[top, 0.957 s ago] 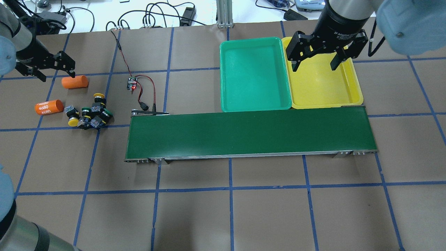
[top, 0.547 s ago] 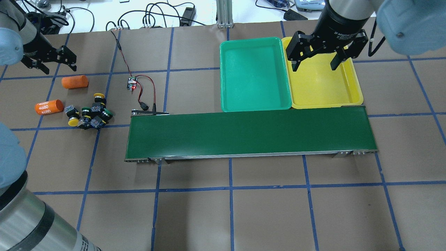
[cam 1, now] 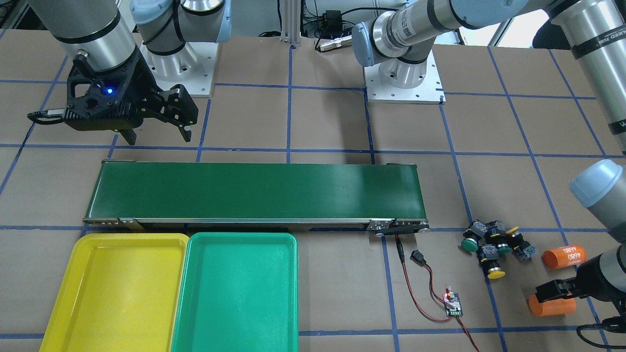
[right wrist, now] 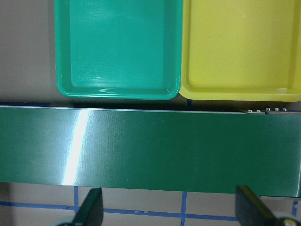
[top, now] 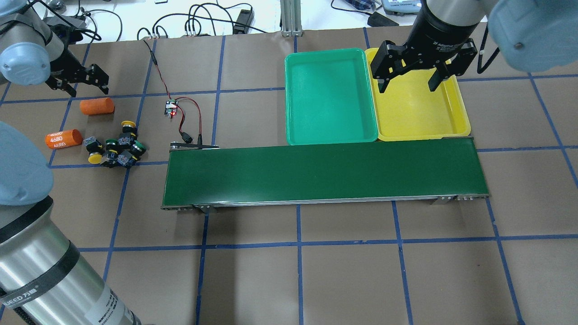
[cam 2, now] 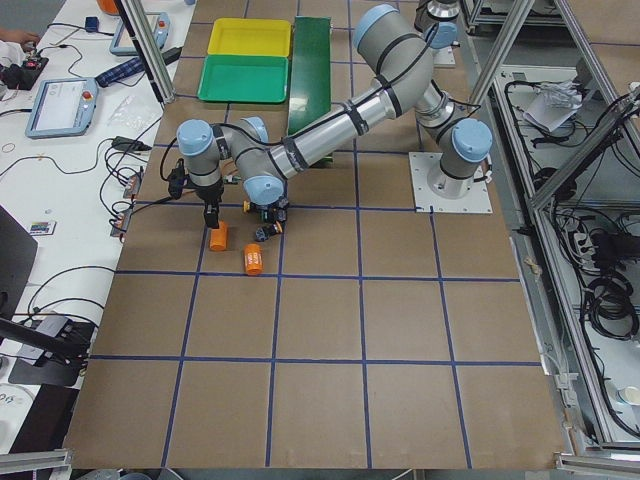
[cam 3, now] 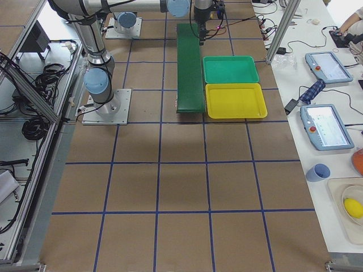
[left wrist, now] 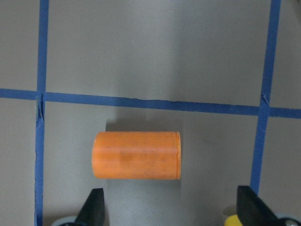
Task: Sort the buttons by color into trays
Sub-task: 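Move the left gripper over the orange battery farther from the robot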
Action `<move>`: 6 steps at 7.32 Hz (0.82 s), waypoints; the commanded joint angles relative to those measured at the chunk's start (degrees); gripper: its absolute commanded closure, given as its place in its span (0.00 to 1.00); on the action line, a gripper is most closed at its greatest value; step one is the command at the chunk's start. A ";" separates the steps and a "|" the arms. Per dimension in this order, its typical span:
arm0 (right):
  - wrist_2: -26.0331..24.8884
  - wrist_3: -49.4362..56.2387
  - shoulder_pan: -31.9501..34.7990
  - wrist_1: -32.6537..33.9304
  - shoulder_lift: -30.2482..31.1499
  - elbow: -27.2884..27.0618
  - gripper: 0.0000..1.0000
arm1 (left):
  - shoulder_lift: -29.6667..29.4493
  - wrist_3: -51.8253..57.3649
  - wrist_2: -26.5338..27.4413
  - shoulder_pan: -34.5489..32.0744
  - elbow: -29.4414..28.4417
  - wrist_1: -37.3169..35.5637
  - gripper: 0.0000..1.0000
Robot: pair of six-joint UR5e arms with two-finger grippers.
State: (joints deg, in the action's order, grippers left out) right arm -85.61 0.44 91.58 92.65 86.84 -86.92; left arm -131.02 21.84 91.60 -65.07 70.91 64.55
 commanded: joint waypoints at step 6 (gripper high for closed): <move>0.00 0.00 0.00 -0.01 0.00 0.00 0.00 | -4.95 7.32 1.12 0.12 -6.13 5.06 0.00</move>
State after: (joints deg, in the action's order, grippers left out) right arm -85.61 0.44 91.58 92.64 86.83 -86.92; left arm -135.89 27.66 92.16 -64.98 64.95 68.44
